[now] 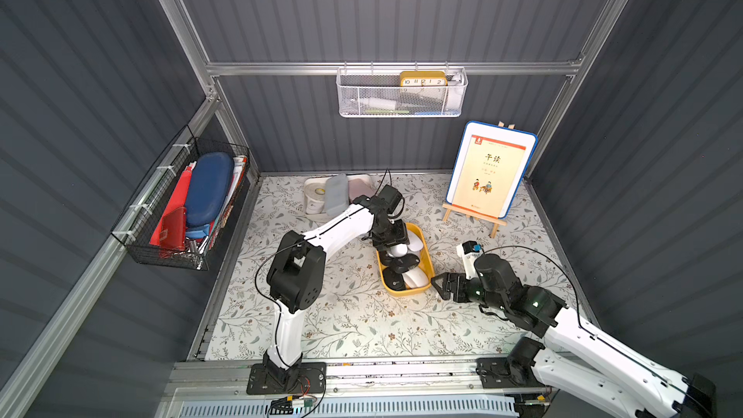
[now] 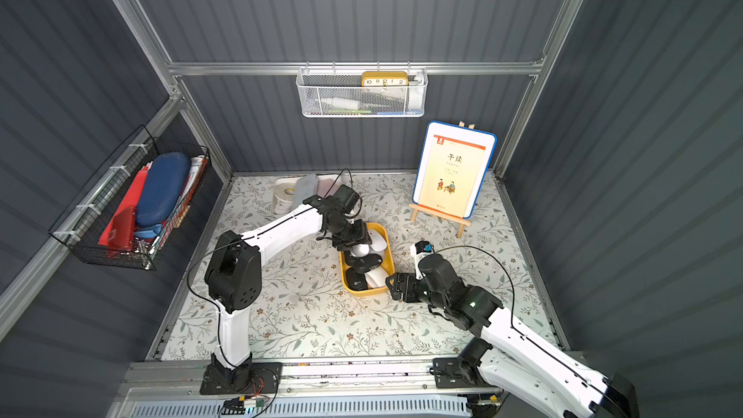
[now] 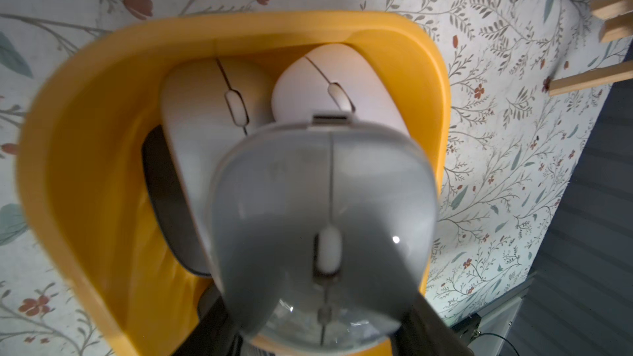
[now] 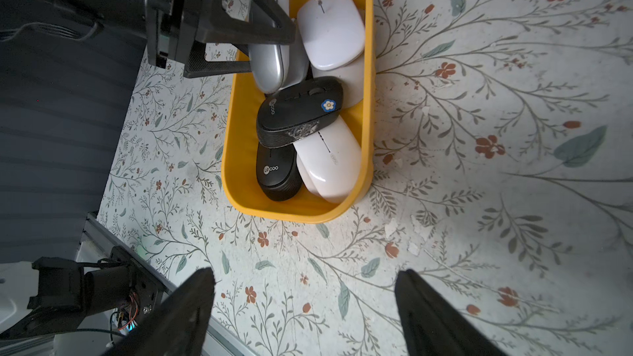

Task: Put the mouse in the storage box
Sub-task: Place the mouse in the storage box.

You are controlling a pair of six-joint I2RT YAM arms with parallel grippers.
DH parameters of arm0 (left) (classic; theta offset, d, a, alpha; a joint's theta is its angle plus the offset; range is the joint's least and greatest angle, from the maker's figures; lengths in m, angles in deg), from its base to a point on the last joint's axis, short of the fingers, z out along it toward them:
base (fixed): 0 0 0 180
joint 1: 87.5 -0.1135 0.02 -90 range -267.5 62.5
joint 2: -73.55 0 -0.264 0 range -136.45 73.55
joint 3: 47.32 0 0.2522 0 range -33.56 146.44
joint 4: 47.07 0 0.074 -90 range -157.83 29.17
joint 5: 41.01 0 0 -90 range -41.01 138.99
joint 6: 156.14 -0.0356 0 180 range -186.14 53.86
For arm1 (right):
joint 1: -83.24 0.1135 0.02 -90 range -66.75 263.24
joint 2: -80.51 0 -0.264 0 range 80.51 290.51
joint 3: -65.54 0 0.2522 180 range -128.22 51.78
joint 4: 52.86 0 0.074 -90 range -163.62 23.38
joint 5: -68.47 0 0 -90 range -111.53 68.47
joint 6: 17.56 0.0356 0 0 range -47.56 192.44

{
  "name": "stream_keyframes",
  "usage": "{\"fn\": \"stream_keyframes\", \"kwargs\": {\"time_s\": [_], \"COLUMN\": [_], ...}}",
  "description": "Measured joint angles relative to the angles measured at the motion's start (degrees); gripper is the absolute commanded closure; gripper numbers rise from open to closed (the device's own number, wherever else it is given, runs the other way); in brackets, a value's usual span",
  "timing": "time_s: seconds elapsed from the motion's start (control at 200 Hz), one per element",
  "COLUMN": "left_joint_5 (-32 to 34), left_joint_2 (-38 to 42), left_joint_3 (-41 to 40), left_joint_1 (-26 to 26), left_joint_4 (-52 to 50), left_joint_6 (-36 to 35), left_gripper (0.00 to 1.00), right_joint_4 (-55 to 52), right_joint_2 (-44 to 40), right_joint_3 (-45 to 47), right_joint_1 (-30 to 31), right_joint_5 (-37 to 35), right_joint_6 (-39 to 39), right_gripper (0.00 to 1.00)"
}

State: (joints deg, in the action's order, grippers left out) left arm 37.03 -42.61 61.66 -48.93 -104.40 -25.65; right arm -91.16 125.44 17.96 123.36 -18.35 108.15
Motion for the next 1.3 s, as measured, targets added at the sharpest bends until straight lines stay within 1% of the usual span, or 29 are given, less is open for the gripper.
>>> {"fn": "stream_keyframes", "kwargs": {"time_s": [0.24, 0.44, 0.65, 0.71, 0.89, 1.041, 1.301], "left_joint_5": [-0.2, -1.2, -1.3, -1.3, -1.1, -1.0, -0.7], "left_joint_2": [-0.2, 1.7, 1.7, 1.7, 2.8, 3.0, 4.4], "left_joint_3": [-1.0, -5.3, -5.4, -5.4, -7.0, -7.9, -10.8], "left_joint_1": [0.2, 0.5, 0.8, 0.9, 2.3, 4.2, 5.5], "left_joint_4": [0.3, 2.1, 1.8, 1.5, 1.5, 1.3, 0.5], "left_joint_6": [0.0, 0.9, 1.0, 1.1, 1.7, 2.5, 4.0], "left_gripper": [0.38, 0.36, 0.35, 0.37, 0.37, 0.31, 0.31], "right_joint_4": [0.1, 1.9, 3.2, 3.5, 3.9, 4.0, 4.0], "right_joint_2": [0.2, 1.4, 3.4, 3.5, 3.3, 3.1, 3.1], "right_joint_3": [0.0, 0.9, 1.2, 1.2, 1.7, 2.0, 2.0], "right_joint_1": [0.0, 0.0, 0.0, 0.0, 0.0, 0.0, 0.0], "right_joint_5": [0.3, 1.4, 2.9, 3.2, 3.4, 3.5, 3.6], "right_joint_6": [0.0, 0.0, 0.0, 0.0, 0.0, 0.1, 0.1], "right_gripper": [0.13, 0.13, 0.13, 0.13, 0.13, 0.13, 0.13]}}
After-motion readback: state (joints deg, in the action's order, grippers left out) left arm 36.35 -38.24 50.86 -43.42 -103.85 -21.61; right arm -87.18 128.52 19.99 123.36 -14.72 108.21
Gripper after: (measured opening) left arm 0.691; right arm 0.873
